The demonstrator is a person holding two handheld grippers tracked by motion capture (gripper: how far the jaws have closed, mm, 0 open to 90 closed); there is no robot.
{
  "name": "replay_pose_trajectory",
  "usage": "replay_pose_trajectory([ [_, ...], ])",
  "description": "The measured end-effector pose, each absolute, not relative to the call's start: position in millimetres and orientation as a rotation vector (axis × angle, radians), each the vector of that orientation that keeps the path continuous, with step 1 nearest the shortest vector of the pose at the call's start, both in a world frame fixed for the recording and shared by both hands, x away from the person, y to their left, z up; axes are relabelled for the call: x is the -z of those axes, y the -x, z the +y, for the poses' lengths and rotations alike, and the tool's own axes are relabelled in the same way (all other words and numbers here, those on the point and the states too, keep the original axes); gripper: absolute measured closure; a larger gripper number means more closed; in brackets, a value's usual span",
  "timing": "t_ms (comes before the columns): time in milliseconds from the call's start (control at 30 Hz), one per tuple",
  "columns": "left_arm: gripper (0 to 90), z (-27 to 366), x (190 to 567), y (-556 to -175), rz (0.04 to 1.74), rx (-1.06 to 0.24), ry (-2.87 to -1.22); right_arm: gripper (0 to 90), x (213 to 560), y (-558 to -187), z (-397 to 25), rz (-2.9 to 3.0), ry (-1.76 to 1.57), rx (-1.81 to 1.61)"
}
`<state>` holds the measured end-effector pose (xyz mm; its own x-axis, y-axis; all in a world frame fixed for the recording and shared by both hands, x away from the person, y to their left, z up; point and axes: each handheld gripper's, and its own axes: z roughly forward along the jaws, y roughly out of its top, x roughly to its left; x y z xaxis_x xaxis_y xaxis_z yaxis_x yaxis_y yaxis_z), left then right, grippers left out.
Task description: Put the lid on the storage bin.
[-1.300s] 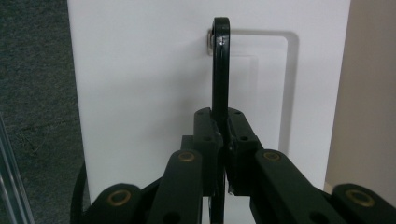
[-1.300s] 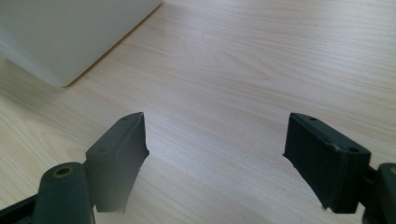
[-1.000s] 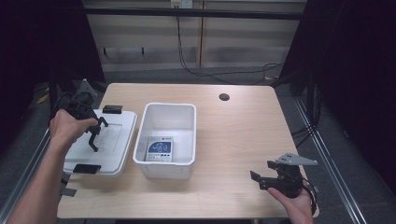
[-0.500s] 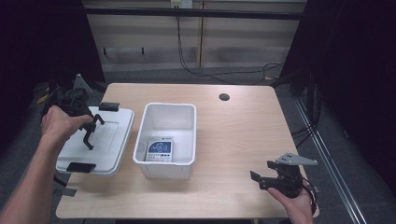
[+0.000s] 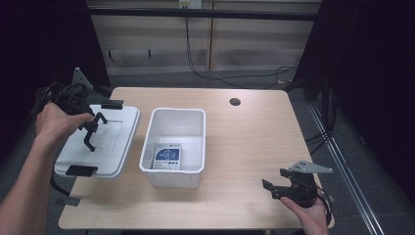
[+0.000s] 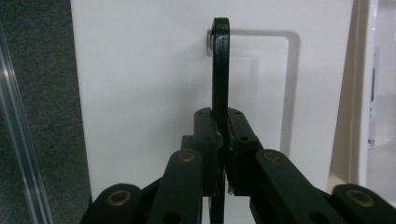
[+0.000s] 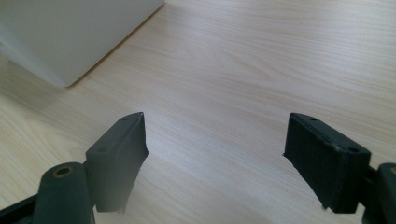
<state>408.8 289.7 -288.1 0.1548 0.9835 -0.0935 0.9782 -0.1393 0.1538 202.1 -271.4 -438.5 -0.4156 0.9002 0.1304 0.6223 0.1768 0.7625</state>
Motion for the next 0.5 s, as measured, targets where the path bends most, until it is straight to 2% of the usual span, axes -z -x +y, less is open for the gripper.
replay_pose_trajectory([
  [500,85.0,280,275,-409,1.906,-0.032,-2.257,20.2,439,-202,-272,2.108,-1.442,-1.103],
])
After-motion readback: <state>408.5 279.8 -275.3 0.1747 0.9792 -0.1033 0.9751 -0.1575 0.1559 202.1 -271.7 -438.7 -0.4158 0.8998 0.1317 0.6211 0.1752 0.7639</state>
